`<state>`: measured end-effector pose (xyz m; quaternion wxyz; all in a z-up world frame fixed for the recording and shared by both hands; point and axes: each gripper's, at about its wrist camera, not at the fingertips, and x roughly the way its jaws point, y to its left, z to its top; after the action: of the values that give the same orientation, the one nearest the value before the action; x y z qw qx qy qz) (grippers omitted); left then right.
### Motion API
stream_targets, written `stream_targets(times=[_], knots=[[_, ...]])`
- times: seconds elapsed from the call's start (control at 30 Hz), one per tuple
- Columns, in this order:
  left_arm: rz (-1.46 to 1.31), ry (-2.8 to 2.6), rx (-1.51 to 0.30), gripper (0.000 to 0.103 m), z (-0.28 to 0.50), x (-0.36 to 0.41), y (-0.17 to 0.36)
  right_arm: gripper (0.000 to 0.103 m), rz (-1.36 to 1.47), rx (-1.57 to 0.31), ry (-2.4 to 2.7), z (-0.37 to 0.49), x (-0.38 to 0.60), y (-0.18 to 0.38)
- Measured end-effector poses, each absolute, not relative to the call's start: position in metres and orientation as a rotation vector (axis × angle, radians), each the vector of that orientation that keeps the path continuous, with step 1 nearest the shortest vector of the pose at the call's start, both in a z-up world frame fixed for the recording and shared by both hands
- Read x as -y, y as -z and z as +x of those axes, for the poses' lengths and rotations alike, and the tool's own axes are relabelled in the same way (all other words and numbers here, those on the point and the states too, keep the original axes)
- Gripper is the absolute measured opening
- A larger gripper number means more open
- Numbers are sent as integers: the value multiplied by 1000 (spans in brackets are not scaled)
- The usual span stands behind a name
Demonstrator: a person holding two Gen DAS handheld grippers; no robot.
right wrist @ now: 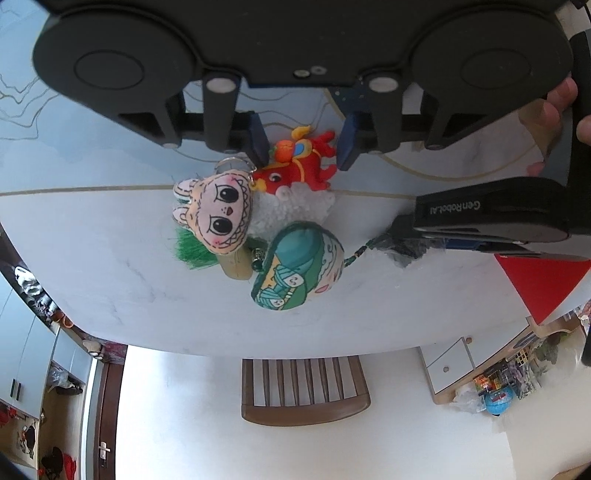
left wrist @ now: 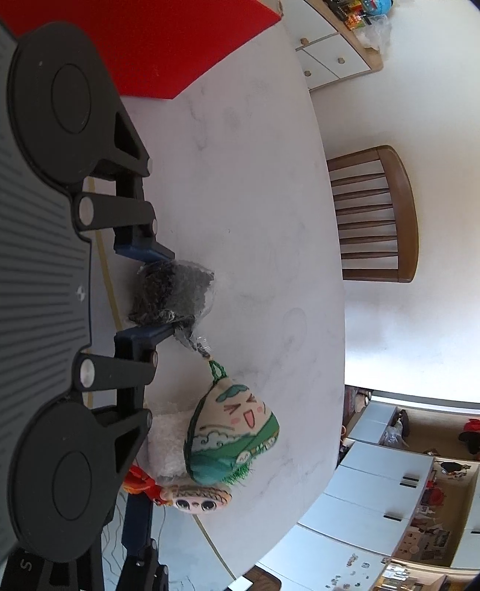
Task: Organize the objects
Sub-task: 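Carry the bead bag and dragon plush with both grippers over the box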
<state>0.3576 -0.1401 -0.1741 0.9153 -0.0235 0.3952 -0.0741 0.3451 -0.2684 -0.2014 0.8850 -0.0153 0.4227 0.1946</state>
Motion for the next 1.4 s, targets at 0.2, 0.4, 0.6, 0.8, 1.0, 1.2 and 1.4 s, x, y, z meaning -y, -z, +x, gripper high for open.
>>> stream_targets(times=[0.2, 0.4, 0.6, 0.8, 1.0, 1.2, 1.4], knots=[[-67, 140, -831, 31, 347, 137, 171, 37, -39, -894, -411, 334, 275, 198], [-79, 143, -849, 31, 325, 138, 164, 37, -45, -901, -430, 317, 281, 192], [-91, 172, -829, 31, 297, 138, 143, 37, -42, -907, -443, 298, 287, 177], [-119, 194, -811, 31, 265, 130, 117, 37, -46, -880, -465, 278, 293, 150], [-132, 214, -771, 31, 235, 117, 91, 37, -72, -849, -503, 252, 288, 120], [-152, 217, -735, 31, 210, 94, 65, 37, -127, -801, -541, 231, 269, 88], [-166, 214, -707, 31, 192, 58, 44, 37, -173, -744, -590, 213, 236, 59]])
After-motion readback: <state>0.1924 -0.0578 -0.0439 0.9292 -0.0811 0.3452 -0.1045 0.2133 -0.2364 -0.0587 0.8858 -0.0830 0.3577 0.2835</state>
